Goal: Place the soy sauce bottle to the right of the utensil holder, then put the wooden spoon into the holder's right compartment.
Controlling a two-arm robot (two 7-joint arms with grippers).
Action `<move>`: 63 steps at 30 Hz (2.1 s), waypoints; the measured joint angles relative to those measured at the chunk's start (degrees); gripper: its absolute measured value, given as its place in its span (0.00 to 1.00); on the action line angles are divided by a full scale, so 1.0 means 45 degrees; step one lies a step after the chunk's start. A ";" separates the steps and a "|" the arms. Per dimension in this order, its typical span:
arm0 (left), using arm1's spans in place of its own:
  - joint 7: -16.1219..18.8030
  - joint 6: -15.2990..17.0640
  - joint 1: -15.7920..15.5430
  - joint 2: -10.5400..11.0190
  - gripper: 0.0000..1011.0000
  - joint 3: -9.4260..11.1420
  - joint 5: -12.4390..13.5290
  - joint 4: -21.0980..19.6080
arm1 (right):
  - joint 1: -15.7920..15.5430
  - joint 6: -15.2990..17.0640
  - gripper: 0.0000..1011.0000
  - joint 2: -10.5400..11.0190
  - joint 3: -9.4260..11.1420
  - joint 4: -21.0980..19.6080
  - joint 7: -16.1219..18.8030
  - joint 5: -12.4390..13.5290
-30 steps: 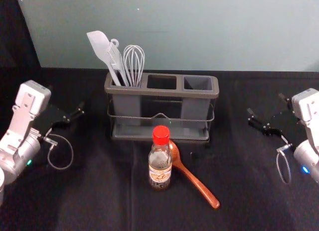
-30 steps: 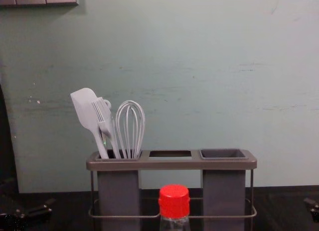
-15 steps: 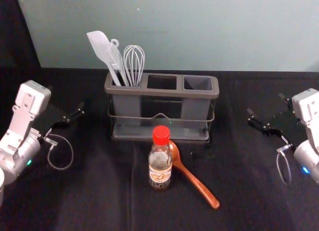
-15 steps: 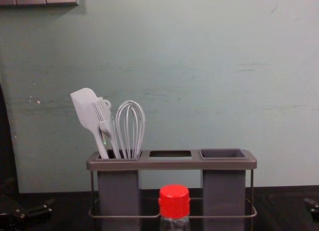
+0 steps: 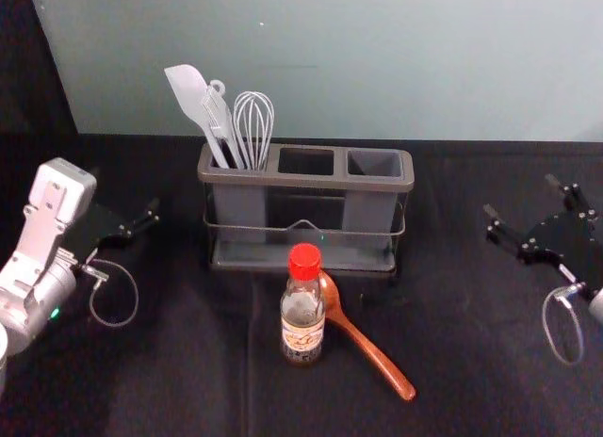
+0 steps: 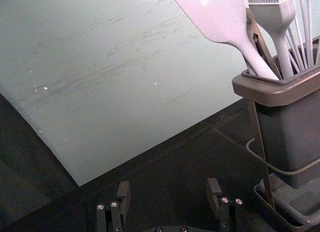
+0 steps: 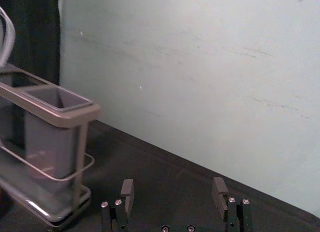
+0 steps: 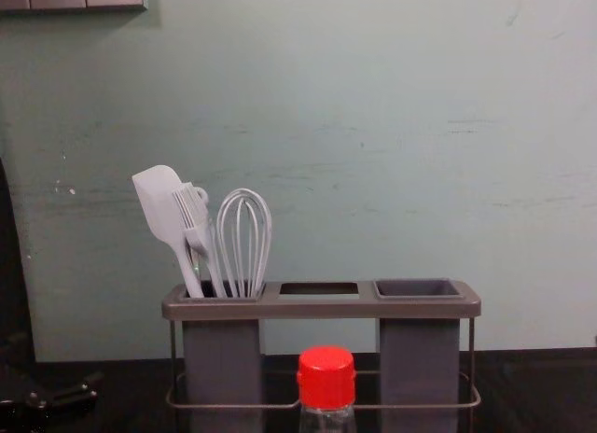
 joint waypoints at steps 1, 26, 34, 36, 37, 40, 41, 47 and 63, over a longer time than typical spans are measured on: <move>0.0000 0.0000 -0.0001 0.0000 0.99 0.0001 0.0000 0.0000 | -0.0126 -0.0052 0.99 0.0057 0.0096 -0.0118 0.0083 0.0123; 0.0000 0.0000 0.0000 0.0001 0.99 0.0000 0.0001 0.0000 | -0.1815 -0.0221 0.99 0.1712 0.0340 -0.2284 0.6927 0.3810; 0.0000 0.0000 -0.0001 0.0000 0.99 0.0000 0.0000 0.0000 | -0.0892 0.0381 0.99 0.1016 -0.0618 -0.2095 0.8270 0.3653; 0.0000 -0.0001 0.0000 0.0000 0.99 0.0001 0.0000 0.0000 | -0.0719 0.0486 0.99 0.0873 -0.0769 -0.2053 0.8360 0.3562; 0.0000 0.0000 0.0000 0.0000 0.99 0.0000 0.0001 0.0000 | -0.0622 0.0549 0.99 0.0800 -0.0842 -0.2034 0.8391 0.3514; 0.0000 0.0000 -0.0001 0.0000 0.99 0.0000 0.0000 0.0000 | -0.0239 0.0745 0.99 0.0551 -0.1124 -0.1978 0.8473 0.3329; 0.0000 0.0000 -0.0001 0.0000 0.99 0.0001 0.0000 0.0000 | -0.0050 0.0847 0.99 0.0447 -0.1256 -0.1964 0.8484 0.3214; 0.0000 0.0000 -0.0001 0.0000 0.99 0.0000 0.0000 0.0000 | 0.0738 0.1240 0.99 0.0068 -0.1822 -0.1817 0.8501 0.2729; 0.0000 0.0000 -0.0001 0.0000 0.99 0.0001 0.0000 0.0000 | 0.2278 0.1889 0.99 -0.0962 -0.2756 -0.0903 0.8395 0.2375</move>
